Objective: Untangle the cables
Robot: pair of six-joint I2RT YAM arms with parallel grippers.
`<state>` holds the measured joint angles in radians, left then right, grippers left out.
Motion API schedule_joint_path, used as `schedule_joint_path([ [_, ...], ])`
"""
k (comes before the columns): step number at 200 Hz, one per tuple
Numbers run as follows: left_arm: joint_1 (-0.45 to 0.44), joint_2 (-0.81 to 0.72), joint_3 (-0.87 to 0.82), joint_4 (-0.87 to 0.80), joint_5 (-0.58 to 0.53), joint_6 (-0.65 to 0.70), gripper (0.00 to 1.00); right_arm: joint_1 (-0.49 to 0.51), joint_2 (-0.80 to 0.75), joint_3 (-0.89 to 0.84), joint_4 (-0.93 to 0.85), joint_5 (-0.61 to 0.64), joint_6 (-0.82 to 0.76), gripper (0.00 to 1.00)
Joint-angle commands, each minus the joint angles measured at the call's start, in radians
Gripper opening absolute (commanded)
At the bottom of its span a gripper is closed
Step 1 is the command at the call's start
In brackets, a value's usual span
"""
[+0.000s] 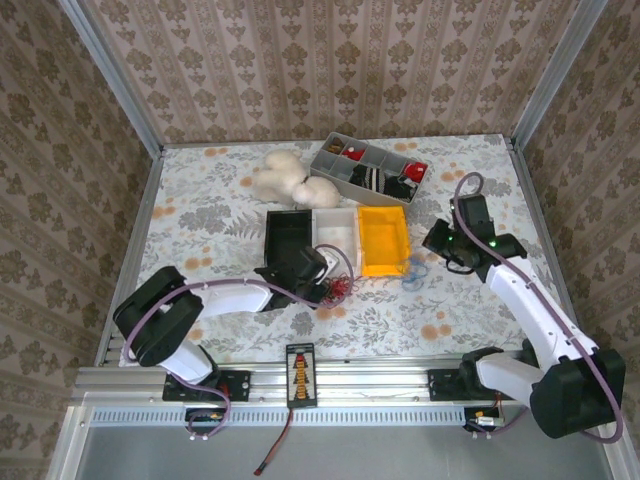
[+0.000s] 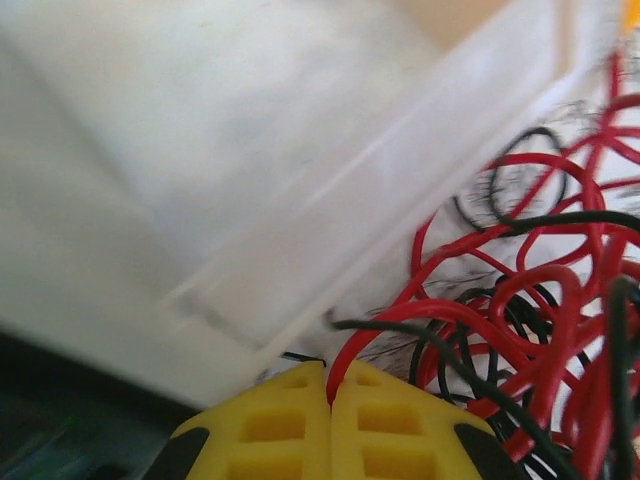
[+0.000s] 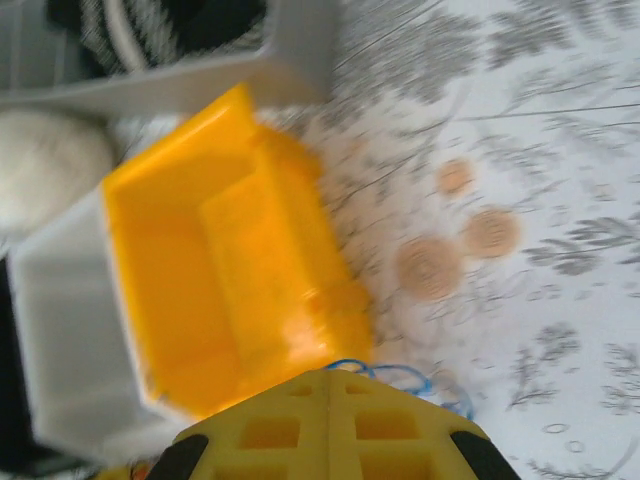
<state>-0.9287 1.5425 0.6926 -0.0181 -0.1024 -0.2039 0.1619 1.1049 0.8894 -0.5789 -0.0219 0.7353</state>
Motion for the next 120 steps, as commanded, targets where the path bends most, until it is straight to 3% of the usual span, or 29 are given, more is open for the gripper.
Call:
schedule_joint_path([
  [1, 0.013, -0.012, -0.024, -0.066, -0.149, -0.074, 0.00, -0.041, -0.016, 0.019, -0.030, 0.092, 0.101, 0.00],
  [24, 0.016, 0.013, -0.014, -0.097, -0.216, -0.113, 0.00, -0.078, -0.015, 0.039, -0.029, 0.111, 0.099, 0.00],
  [54, 0.003, 0.035, 0.017, -0.097, -0.148, -0.067, 0.00, -0.069, -0.009, 0.073, -0.026, 0.081, 0.031, 0.00],
  [83, -0.007, -0.062, -0.033, 0.022, -0.023, -0.017, 0.55, 0.012, -0.061, 0.111, -0.036, 0.163, -0.082, 0.00],
  [103, -0.009, -0.144, -0.039, 0.046, 0.019, 0.016, 0.74, 0.072, -0.126, 0.111, 0.025, 0.157, -0.161, 0.00],
  [120, -0.009, -0.199, -0.035, 0.059, 0.052, 0.052, 0.81, 0.122, -0.168, 0.114, 0.088, 0.128, -0.209, 0.00],
])
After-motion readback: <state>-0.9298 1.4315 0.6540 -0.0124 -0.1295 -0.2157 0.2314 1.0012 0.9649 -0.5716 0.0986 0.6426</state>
